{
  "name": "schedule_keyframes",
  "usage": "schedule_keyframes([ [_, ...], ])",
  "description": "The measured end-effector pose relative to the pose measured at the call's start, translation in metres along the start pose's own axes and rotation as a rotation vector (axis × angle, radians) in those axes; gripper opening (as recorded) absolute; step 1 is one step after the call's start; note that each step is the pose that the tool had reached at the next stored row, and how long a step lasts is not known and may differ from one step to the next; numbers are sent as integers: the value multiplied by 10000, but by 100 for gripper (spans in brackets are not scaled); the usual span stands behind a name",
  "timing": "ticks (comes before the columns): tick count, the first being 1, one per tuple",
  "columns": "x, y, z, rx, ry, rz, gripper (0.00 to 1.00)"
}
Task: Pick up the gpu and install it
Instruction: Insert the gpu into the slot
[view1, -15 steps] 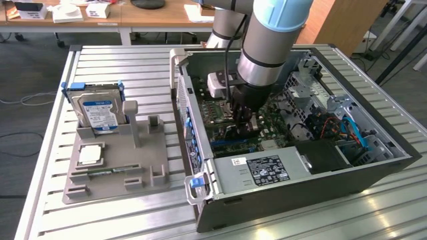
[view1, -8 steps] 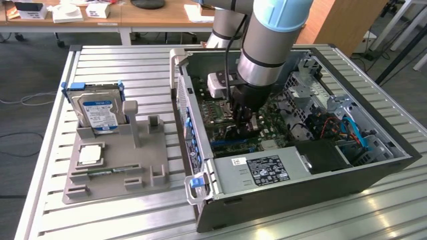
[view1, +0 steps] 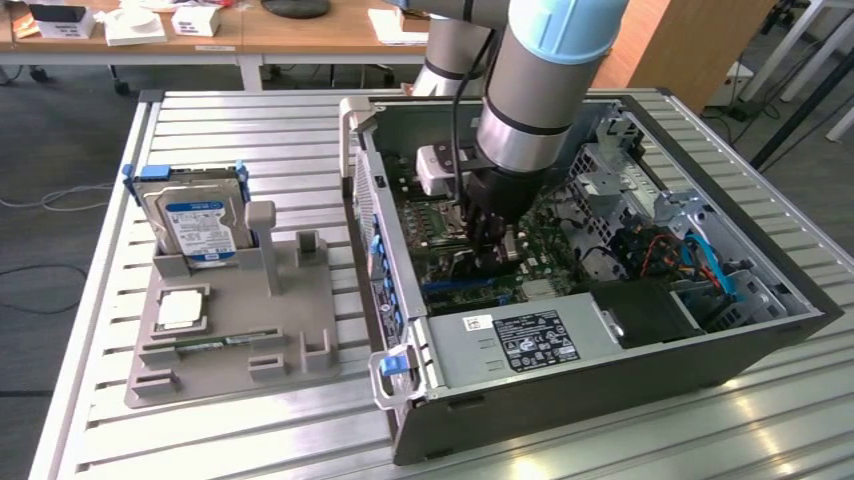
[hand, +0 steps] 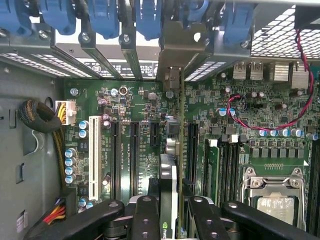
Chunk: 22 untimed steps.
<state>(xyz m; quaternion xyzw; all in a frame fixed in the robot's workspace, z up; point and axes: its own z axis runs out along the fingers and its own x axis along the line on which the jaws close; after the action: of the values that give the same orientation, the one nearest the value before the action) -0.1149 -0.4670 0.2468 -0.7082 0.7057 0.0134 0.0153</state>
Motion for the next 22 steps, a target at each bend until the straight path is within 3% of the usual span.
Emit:
schedule_keyframes([
  [18,0,-14,0,-19,10,1,27],
  [22,-1,-15,0,-29,49,0,27],
])
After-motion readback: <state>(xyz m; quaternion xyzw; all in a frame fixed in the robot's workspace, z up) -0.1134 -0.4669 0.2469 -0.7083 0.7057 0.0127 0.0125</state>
